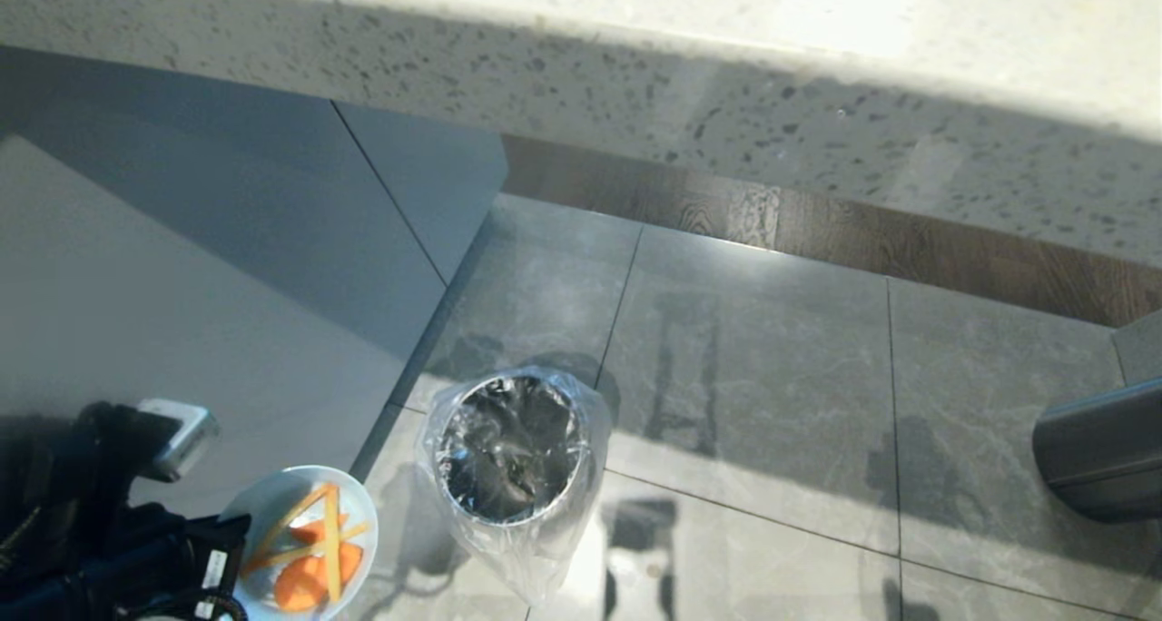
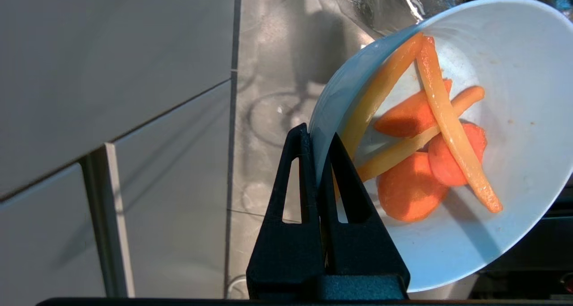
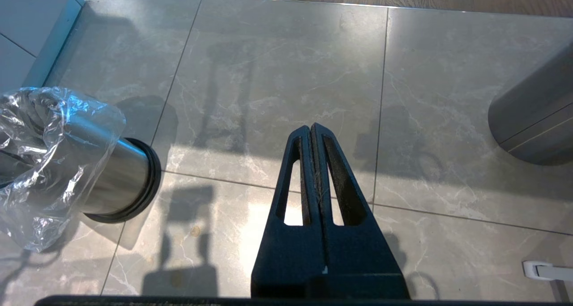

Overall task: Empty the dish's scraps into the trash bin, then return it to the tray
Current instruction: Move the bowl over the trash can, then pour the leftover food from the bowl into the trash can

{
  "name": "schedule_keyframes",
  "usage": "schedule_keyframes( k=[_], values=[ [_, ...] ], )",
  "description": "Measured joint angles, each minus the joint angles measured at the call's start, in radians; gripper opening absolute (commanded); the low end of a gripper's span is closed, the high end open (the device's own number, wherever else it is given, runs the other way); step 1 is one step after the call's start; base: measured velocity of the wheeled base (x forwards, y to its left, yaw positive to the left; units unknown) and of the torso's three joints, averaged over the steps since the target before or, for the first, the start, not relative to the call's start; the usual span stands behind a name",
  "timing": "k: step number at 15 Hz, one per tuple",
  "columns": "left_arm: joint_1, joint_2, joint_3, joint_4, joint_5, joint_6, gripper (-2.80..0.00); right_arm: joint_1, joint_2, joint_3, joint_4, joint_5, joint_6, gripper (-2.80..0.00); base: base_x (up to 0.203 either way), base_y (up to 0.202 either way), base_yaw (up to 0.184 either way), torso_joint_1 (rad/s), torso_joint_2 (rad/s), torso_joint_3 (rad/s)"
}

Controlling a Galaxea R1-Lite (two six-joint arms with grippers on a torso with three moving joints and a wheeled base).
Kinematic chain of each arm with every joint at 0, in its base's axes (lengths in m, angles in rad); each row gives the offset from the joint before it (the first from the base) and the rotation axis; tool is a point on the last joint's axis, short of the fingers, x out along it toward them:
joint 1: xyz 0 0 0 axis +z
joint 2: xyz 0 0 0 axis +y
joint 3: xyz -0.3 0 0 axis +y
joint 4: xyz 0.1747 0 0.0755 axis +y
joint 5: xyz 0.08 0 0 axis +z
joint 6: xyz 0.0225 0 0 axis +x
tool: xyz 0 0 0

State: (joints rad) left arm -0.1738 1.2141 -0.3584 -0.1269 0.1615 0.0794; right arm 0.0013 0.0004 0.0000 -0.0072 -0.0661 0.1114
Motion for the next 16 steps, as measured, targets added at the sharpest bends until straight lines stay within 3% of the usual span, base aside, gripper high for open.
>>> schedule_keyframes(
  k=[4, 10, 13, 16],
  values=[
    [-0.017, 0.082, -0.089, 0.000, 0.003, 0.080, -2.80, 0.000, 0.000, 0.000, 0.000, 0.000, 0.000, -2.80, 0.000, 0.000, 0.000, 0.000, 0.00, 0.000],
    [-0.147, 0.237, -0.250, 0.000, 0.005, 0.084, -2.80, 0.000, 0.000, 0.000, 0.000, 0.000, 0.000, -2.80, 0.000, 0.000, 0.000, 0.000, 0.00, 0.000],
    [-0.198, 0.313, -0.318, -0.003, 0.037, 0.085, -2.80, 0.000, 0.000, 0.000, 0.000, 0.001, 0.000, -2.80, 0.000, 0.000, 0.000, 0.000, 0.00, 0.000],
    [-0.255, 0.386, -0.345, -0.098, 0.085, 0.086, -2.80, 0.000, 0.000, 0.000, 0.000, 0.000, 0.000, -2.80, 0.000, 0.000, 0.000, 0.000, 0.00, 0.000]
  ],
)
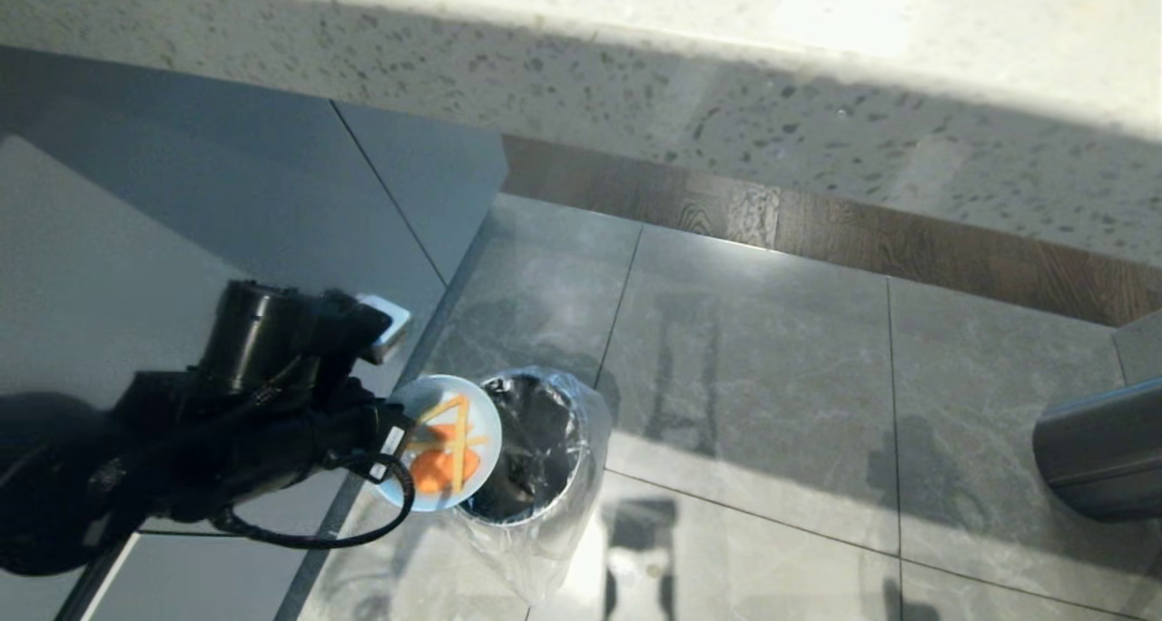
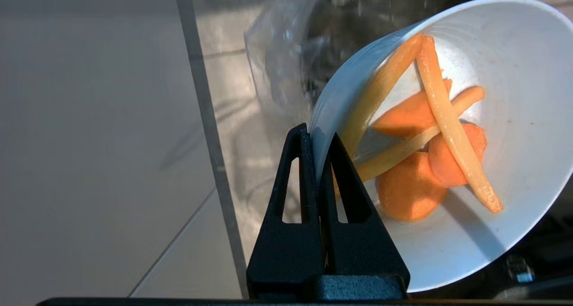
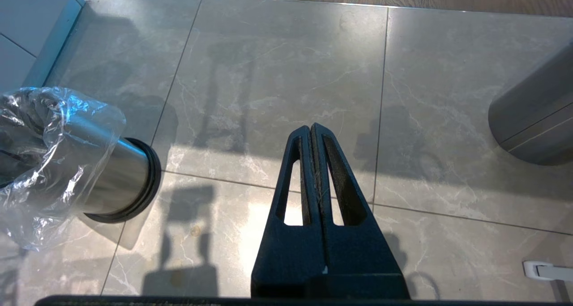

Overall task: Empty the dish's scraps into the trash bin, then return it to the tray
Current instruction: Pour the leftover food from the bowl into the trash can

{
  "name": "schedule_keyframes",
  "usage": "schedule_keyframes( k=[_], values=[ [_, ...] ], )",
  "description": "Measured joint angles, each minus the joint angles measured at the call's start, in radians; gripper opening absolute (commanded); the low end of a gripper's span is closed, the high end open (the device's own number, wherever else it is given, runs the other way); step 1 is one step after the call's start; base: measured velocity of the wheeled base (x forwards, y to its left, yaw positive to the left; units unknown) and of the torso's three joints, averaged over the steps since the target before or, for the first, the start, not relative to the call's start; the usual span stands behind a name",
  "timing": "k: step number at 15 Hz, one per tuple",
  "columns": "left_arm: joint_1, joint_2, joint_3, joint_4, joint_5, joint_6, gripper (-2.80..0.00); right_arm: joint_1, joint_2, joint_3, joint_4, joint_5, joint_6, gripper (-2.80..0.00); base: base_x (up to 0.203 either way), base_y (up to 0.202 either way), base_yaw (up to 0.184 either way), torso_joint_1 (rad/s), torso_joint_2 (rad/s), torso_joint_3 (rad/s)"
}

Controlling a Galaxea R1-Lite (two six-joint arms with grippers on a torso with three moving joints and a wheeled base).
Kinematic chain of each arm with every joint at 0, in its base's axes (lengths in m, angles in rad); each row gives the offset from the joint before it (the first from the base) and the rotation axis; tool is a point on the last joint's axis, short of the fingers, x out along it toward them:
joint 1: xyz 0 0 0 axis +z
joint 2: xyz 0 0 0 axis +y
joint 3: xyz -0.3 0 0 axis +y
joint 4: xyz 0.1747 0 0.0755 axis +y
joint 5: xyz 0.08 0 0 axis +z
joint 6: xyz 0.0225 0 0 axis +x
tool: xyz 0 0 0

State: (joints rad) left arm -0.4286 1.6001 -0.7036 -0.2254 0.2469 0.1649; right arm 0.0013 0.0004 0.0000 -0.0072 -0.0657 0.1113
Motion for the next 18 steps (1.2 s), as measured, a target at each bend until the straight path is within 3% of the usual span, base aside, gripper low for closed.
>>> schedule_keyframes(
  k=[5, 9, 13, 15, 18],
  values=[
    [-0.058, 0.147, -0.014, -0.308, 0.048, 0.017, -2.80, 0.000, 0.000, 0.000, 0.000, 0.000, 0.000, -2.80, 0.000, 0.000, 0.000, 0.000, 0.00, 0.000],
    [-0.061, 0.253, -0.002, -0.609, 0.050, 0.098, -2.80, 0.000, 0.000, 0.000, 0.000, 0.000, 0.000, -2.80, 0.000, 0.000, 0.000, 0.000, 0.00, 0.000],
    [-0.054, 0.295, 0.087, -0.849, 0.053, 0.173, -2.80, 0.000, 0.000, 0.000, 0.000, 0.000, 0.000, -2.80, 0.000, 0.000, 0.000, 0.000, 0.00, 0.000],
    [-0.044, 0.301, 0.130, -0.943, 0.056, 0.252, -2.80, 0.000, 0.000, 0.000, 0.000, 0.000, 0.000, -2.80, 0.000, 0.000, 0.000, 0.000, 0.00, 0.000],
    [-0.019, 0.296, 0.159, -0.963, 0.055, 0.425, -2.80, 0.000, 0.000, 0.000, 0.000, 0.000, 0.000, -2.80, 0.000, 0.000, 0.000, 0.000, 0.00, 0.000]
  ],
)
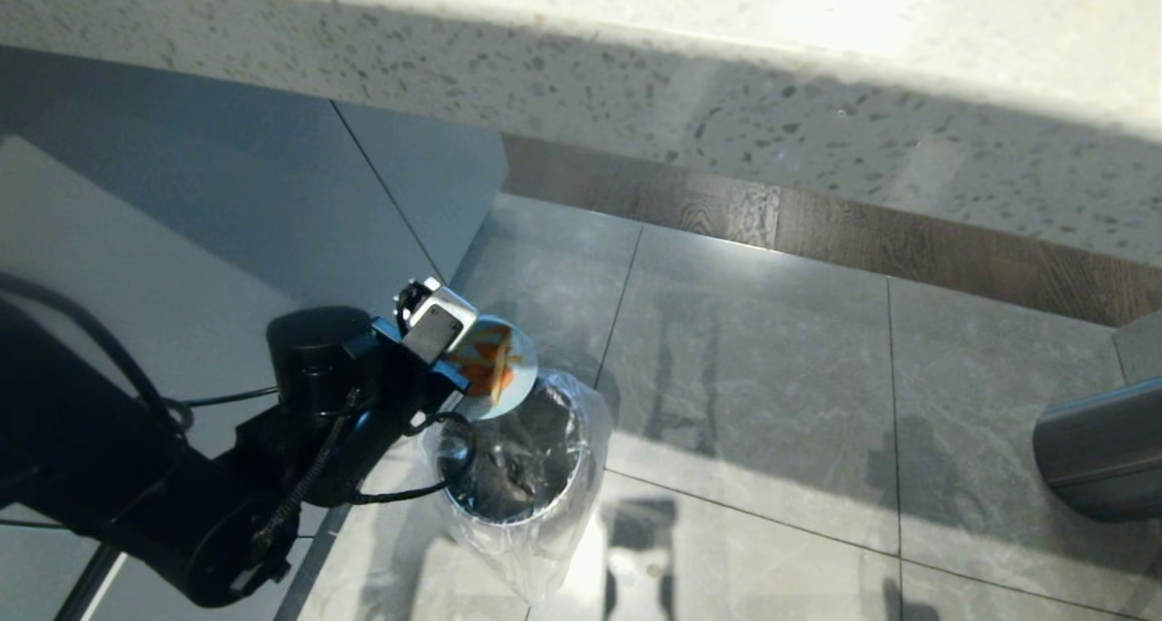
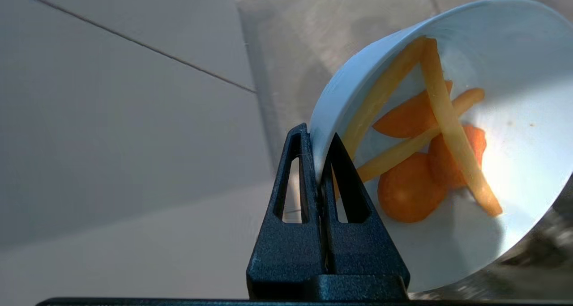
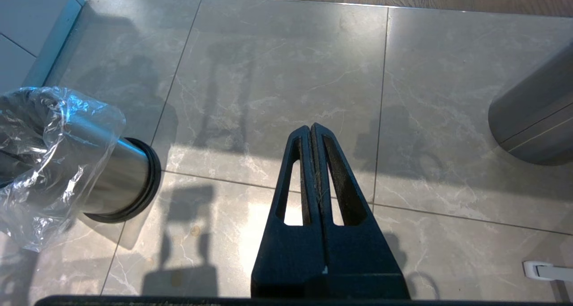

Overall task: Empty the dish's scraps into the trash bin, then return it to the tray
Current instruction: Pour the leftover food from the bowl into the trash can

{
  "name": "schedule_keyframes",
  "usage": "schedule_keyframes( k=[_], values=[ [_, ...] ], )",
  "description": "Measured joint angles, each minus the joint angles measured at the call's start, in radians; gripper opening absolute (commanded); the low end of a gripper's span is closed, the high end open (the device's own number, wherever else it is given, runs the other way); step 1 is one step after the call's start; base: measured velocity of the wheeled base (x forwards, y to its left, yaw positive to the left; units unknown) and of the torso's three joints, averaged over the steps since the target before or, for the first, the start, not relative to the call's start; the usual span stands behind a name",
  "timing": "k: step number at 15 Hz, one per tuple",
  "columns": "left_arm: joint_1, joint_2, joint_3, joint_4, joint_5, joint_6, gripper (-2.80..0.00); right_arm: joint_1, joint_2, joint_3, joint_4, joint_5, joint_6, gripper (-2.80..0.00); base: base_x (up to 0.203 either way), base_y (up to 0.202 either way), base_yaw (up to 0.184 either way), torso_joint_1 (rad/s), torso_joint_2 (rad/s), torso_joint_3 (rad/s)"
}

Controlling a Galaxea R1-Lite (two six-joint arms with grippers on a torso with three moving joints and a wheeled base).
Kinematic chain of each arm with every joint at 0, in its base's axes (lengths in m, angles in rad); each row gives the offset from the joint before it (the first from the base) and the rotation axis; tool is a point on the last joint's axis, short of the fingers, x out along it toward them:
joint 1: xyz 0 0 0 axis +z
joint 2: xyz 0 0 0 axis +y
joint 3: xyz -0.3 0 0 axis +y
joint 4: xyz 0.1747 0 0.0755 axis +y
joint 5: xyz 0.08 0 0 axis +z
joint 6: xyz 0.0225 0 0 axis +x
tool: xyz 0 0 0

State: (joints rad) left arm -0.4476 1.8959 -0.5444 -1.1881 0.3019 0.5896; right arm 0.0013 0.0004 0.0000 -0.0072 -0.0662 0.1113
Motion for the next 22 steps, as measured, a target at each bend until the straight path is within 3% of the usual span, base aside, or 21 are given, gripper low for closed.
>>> schedule_keyframes(
  k=[9, 14, 18, 22],
  values=[
    [0.008, 0.001, 0.019, 0.011, 0.001, 0.434, -2.80, 0.000, 0.000, 0.000, 0.000, 0.000, 0.000, -2.80, 0.000, 0.000, 0.000, 0.000, 0.00, 0.000],
    [0.005, -0.002, -0.033, 0.140, 0.003, 0.645, -2.80, 0.000, 0.000, 0.000, 0.000, 0.000, 0.000, -2.80, 0.000, 0.000, 0.000, 0.000, 0.00, 0.000],
    [-0.034, -0.040, -0.080, 0.169, 0.066, 0.714, -2.80, 0.000, 0.000, 0.000, 0.000, 0.001, 0.000, -2.80, 0.000, 0.000, 0.000, 0.000, 0.00, 0.000],
    [-0.080, -0.099, -0.081, 0.158, 0.074, 0.710, -2.80, 0.000, 0.000, 0.000, 0.000, 0.000, 0.000, -2.80, 0.000, 0.000, 0.000, 0.000, 0.00, 0.000]
  ],
)
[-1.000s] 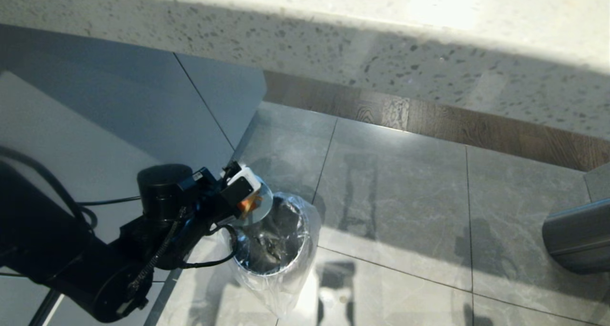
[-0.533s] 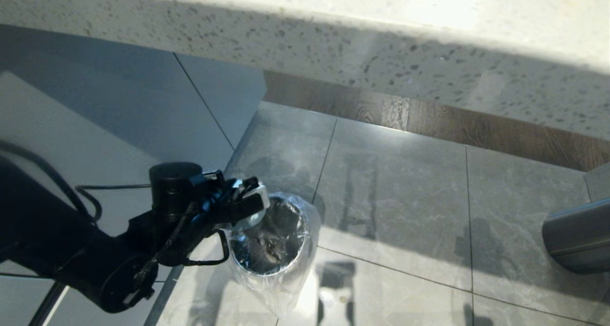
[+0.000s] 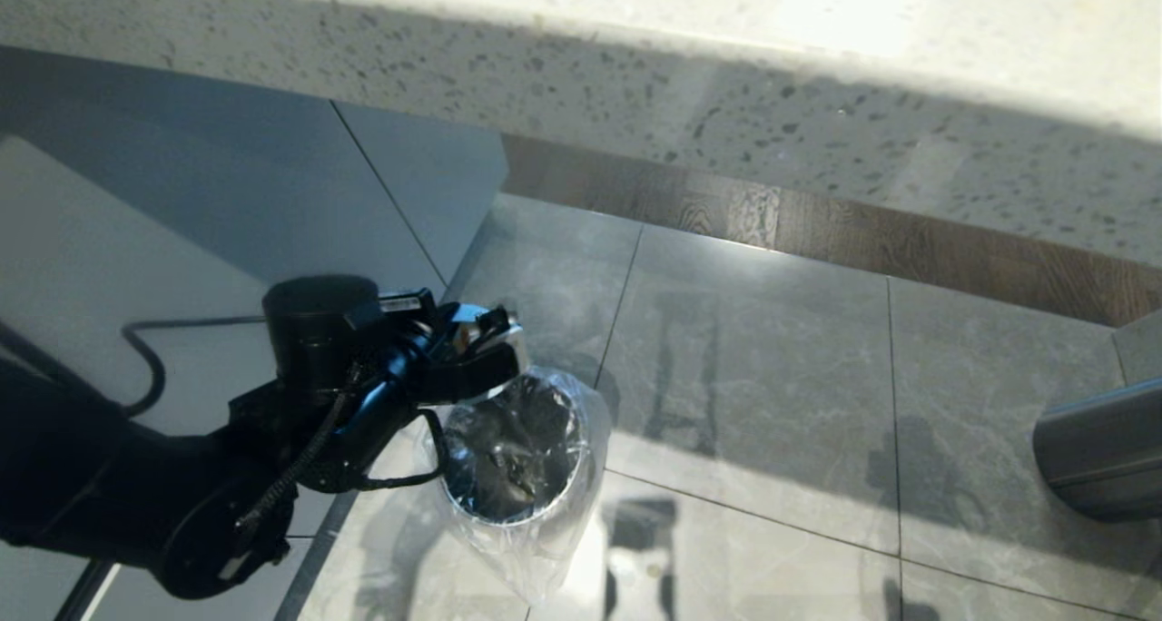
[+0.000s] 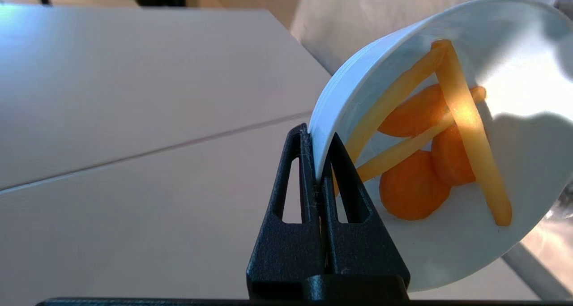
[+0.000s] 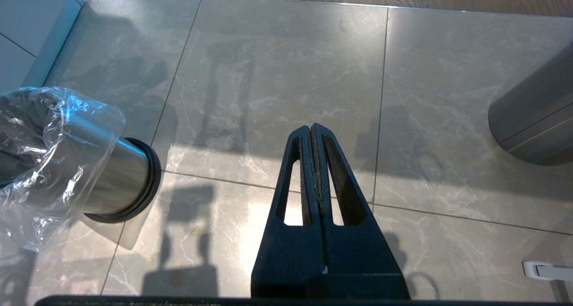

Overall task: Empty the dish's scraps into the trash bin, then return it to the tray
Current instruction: Pour the leftover food from the bowl into the trash can

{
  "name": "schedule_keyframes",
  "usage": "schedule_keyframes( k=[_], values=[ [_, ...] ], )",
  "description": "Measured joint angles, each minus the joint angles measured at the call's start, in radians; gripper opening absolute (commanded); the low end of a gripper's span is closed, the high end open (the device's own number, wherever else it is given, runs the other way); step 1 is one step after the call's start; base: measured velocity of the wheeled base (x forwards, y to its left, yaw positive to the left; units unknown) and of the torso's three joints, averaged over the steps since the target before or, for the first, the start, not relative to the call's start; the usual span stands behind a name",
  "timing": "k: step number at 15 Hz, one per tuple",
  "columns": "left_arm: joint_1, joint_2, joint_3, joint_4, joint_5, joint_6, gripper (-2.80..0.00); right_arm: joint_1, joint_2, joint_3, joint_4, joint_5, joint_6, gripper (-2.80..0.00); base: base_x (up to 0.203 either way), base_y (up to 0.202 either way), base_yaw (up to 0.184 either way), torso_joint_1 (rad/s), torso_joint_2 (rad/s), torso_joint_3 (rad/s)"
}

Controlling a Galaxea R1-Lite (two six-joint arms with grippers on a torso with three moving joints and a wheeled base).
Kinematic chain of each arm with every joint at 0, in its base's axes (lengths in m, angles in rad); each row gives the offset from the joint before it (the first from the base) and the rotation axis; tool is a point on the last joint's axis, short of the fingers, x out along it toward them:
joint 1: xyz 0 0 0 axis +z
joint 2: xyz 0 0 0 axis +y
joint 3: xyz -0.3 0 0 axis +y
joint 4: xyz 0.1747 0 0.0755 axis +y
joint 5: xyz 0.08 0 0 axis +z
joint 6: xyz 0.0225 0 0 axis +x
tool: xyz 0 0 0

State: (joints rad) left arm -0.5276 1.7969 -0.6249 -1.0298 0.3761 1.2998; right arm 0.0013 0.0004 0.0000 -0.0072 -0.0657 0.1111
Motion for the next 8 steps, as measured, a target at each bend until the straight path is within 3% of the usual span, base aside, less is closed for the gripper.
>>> schedule_keyframes(
  k=[5, 8],
  values=[
    [-0.095, -0.094, 0.049, -0.052, 0.051, -0.003, -2.80, 0.000, 0.000, 0.000, 0.000, 0.000, 0.000, -2.80, 0.000, 0.000, 0.000, 0.000, 0.00, 0.000],
    [-0.122, -0.118, 0.075, -0.181, 0.054, -0.003, -2.80, 0.000, 0.000, 0.000, 0.000, 0.000, 0.000, -2.80, 0.000, 0.000, 0.000, 0.000, 0.00, 0.000]
  ],
)
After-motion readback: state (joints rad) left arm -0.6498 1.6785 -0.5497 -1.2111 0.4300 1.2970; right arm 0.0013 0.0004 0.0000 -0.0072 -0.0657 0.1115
